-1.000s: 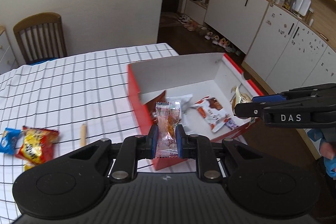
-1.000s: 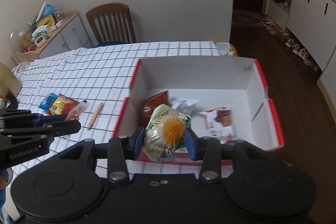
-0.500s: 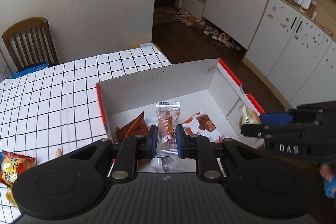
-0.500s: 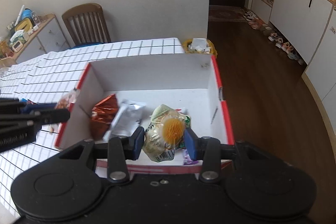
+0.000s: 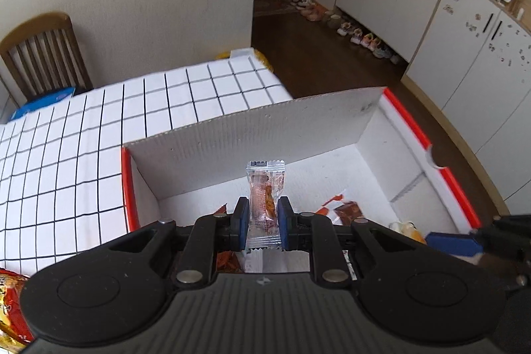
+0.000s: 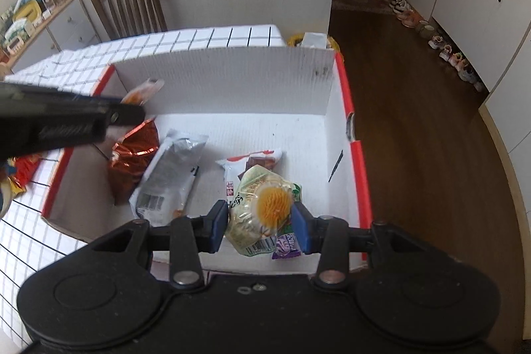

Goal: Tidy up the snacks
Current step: 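Carry the orange candy and egg snack packet with both grippers over the red box, then open both grippers to drop the candy and egg snack into the box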

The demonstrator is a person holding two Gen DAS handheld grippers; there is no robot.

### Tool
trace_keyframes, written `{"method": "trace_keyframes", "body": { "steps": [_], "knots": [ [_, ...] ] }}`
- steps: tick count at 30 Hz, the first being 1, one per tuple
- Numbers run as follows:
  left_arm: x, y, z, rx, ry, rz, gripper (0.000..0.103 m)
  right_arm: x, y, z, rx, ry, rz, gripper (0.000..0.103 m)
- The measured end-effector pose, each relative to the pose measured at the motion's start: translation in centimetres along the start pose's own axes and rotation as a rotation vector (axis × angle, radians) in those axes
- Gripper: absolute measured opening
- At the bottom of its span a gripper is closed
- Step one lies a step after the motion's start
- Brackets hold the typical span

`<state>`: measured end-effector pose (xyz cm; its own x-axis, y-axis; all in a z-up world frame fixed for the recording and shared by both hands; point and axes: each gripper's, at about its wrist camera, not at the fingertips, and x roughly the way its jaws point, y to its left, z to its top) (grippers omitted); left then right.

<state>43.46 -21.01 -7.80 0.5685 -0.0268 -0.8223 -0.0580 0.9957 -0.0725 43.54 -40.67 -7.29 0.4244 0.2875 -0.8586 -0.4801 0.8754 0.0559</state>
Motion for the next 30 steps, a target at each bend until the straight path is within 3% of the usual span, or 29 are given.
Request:
{"method": "trace_keyframes", "body": {
  "steps": [17,22,30],
  "knots": [
    [3.2,-0.3,-1.0,0.019,0.095,0.007,0.018,2.1,-0.2,-0.4,0.025,0.058,0.013,0.041],
    [2.8,-0.4,-1.2,0.030,0.093,0.022,0.018,2.1,-0.3,-0.6,0.026,0.061,0.019,0.040],
    [0.9,-0.3,-1.6,0.024,0.070,0.030,0.020,1.2,-0.3,-0.8,0.032,0.035,0.033,0.047]
  ]
}}
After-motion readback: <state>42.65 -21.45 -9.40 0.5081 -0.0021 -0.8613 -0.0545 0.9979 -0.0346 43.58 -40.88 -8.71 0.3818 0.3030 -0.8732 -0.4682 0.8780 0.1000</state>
